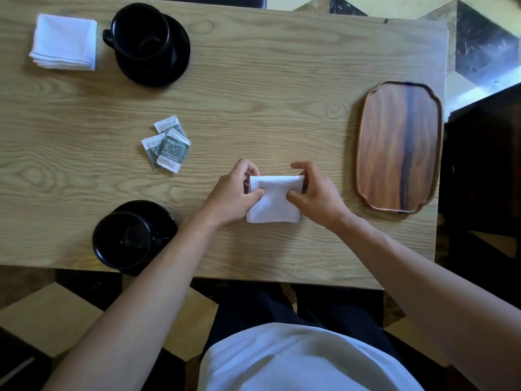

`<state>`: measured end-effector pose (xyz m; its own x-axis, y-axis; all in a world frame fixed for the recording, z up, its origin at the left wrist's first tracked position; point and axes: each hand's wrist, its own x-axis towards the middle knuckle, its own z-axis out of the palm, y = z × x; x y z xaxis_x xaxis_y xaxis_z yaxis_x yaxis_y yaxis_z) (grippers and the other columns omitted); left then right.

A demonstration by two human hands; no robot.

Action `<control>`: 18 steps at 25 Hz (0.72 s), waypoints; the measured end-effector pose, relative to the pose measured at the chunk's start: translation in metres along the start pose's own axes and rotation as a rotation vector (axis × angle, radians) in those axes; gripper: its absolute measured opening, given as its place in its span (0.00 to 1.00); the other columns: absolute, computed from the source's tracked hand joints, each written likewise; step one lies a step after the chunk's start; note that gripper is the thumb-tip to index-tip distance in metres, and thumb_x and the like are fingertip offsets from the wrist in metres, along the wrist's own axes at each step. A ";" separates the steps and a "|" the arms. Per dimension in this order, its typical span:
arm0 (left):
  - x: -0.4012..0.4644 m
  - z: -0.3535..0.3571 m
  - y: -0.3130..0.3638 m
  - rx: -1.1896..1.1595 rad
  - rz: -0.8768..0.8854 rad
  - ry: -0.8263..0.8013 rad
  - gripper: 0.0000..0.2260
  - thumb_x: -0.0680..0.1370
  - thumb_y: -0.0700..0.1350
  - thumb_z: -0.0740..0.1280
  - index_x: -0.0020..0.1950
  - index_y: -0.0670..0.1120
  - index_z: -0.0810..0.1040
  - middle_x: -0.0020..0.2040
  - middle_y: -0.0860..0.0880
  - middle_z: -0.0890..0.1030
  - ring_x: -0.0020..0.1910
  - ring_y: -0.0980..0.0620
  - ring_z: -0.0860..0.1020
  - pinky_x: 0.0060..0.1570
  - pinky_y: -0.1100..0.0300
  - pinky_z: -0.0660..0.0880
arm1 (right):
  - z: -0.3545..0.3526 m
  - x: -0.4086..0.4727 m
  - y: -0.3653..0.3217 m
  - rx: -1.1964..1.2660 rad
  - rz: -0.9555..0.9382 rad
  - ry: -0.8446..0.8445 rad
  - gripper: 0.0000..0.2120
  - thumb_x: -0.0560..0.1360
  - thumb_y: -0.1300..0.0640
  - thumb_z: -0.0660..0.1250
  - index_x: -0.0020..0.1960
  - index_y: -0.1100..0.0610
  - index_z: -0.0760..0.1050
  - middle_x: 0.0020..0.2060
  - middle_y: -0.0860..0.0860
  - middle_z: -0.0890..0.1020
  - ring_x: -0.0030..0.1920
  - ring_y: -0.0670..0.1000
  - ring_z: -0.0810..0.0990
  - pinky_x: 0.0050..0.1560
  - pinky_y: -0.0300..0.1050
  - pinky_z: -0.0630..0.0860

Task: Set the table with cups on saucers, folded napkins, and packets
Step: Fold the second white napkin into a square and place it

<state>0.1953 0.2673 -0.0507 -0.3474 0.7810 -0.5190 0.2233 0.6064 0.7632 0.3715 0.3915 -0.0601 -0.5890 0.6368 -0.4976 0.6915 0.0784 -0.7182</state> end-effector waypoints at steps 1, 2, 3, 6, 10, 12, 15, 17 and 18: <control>-0.003 0.001 0.000 -0.099 -0.027 0.025 0.13 0.75 0.43 0.72 0.54 0.54 0.72 0.42 0.48 0.84 0.34 0.56 0.76 0.36 0.62 0.73 | 0.001 -0.002 0.001 -0.002 -0.012 0.008 0.17 0.72 0.59 0.69 0.61 0.54 0.76 0.44 0.49 0.80 0.45 0.49 0.80 0.43 0.41 0.74; -0.005 0.002 0.000 -0.191 -0.061 0.052 0.15 0.75 0.42 0.73 0.58 0.52 0.73 0.44 0.49 0.85 0.36 0.56 0.77 0.37 0.64 0.74 | 0.003 -0.004 0.000 -0.011 -0.025 0.037 0.11 0.73 0.59 0.69 0.56 0.54 0.77 0.44 0.50 0.80 0.45 0.50 0.80 0.42 0.40 0.72; -0.004 0.002 0.000 -0.271 -0.095 0.081 0.17 0.75 0.41 0.75 0.61 0.51 0.74 0.47 0.49 0.85 0.38 0.57 0.78 0.38 0.65 0.76 | 0.006 -0.004 -0.001 0.003 -0.015 0.066 0.06 0.75 0.59 0.67 0.51 0.52 0.76 0.44 0.50 0.80 0.44 0.50 0.79 0.41 0.39 0.70; 0.006 -0.004 -0.001 -0.417 -0.170 0.175 0.15 0.74 0.41 0.76 0.59 0.48 0.79 0.48 0.48 0.84 0.42 0.59 0.80 0.45 0.65 0.77 | 0.014 0.004 -0.012 0.203 0.061 0.094 0.05 0.79 0.55 0.64 0.46 0.47 0.71 0.41 0.46 0.78 0.36 0.42 0.76 0.35 0.37 0.69; 0.036 -0.024 0.012 -0.599 -0.219 0.262 0.14 0.73 0.42 0.73 0.57 0.40 0.80 0.49 0.41 0.82 0.48 0.46 0.79 0.52 0.47 0.77 | 0.019 0.043 -0.037 0.429 0.116 0.187 0.09 0.80 0.55 0.65 0.59 0.48 0.74 0.42 0.42 0.78 0.36 0.37 0.77 0.36 0.36 0.73; 0.058 -0.040 0.022 -0.677 -0.274 0.290 0.27 0.69 0.43 0.73 0.68 0.46 0.74 0.56 0.39 0.82 0.53 0.44 0.81 0.57 0.45 0.78 | 0.021 0.067 -0.052 0.470 0.124 0.227 0.16 0.77 0.56 0.66 0.65 0.49 0.74 0.43 0.42 0.79 0.36 0.36 0.79 0.35 0.33 0.73; 0.097 -0.066 0.037 -0.599 -0.199 0.342 0.34 0.66 0.42 0.71 0.72 0.52 0.69 0.58 0.42 0.81 0.53 0.49 0.81 0.52 0.52 0.79 | 0.019 0.112 -0.074 0.526 0.109 0.281 0.24 0.75 0.58 0.68 0.70 0.48 0.70 0.47 0.43 0.81 0.39 0.37 0.81 0.37 0.33 0.75; 0.123 -0.080 0.048 -0.462 -0.103 0.377 0.31 0.68 0.37 0.68 0.71 0.50 0.72 0.58 0.45 0.81 0.54 0.50 0.80 0.53 0.53 0.79 | 0.015 0.138 -0.090 0.522 0.066 0.319 0.28 0.75 0.59 0.68 0.72 0.47 0.68 0.51 0.43 0.81 0.44 0.43 0.83 0.41 0.35 0.77; 0.136 -0.087 0.053 -0.389 -0.061 0.391 0.30 0.69 0.34 0.66 0.71 0.49 0.73 0.61 0.46 0.80 0.58 0.49 0.80 0.58 0.51 0.78 | 0.014 0.150 -0.097 0.504 0.029 0.341 0.28 0.75 0.59 0.68 0.73 0.47 0.68 0.53 0.42 0.81 0.46 0.44 0.83 0.42 0.36 0.77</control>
<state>0.0808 0.3924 -0.0473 -0.6779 0.5875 -0.4419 -0.1352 0.4912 0.8605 0.2098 0.4685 -0.0723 -0.3483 0.8494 -0.3964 0.3727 -0.2625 -0.8901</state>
